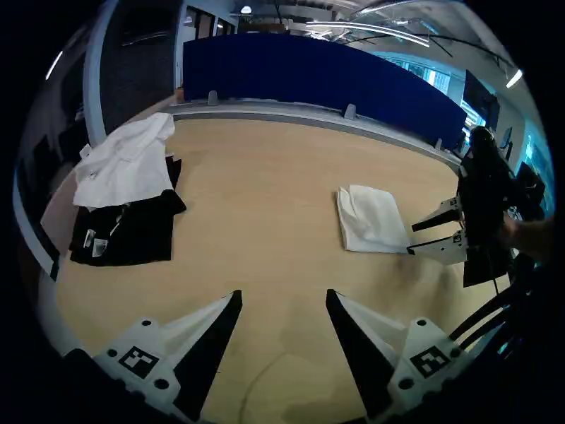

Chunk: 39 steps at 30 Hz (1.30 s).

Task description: Fold towel

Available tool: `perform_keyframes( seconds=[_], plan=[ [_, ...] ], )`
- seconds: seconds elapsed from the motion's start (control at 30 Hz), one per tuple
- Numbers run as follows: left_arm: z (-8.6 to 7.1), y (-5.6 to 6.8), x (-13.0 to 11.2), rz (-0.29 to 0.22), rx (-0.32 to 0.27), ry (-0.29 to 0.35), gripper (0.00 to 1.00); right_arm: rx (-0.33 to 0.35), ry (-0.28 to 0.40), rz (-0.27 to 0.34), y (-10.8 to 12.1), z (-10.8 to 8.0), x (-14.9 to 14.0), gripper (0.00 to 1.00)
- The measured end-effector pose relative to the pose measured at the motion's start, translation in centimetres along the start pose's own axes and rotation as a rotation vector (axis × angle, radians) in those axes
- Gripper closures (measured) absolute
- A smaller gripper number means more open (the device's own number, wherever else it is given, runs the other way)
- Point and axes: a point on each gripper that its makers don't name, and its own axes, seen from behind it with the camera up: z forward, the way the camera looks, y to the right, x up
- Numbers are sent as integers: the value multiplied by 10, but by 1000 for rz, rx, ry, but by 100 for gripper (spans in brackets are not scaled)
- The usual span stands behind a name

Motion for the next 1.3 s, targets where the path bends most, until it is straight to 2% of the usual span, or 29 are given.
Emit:
perform_keyframes(
  seconds=[0.2, 0.57, 0.73, 0.87, 1.0, 1.3],
  plan=[
    [0, 0, 0, -2, -1, 1, 12, 9, -7, 1, -6, 4, -5, 29],
    [-1, -1, -3, -4, 0, 0, 12, 10, -24, 27, -10, 10, -15, 69],
    [-1, -1, -3, -2, -1, 0, 12, 15, -24, 37, -11, 12, -16, 78],
    [-1, 0, -3, 0, -3, 1, 12, 14, -22, 44, -10, 12, -16, 89],
    [-1, 1, -3, 1, -4, 1, 12, 11, -21, 43, -10, 12, -16, 95],
    [-1, 4, -1, 8, -8, 2, 12, 0, 1, 31, -7, 6, -9, 97]
  ],
)
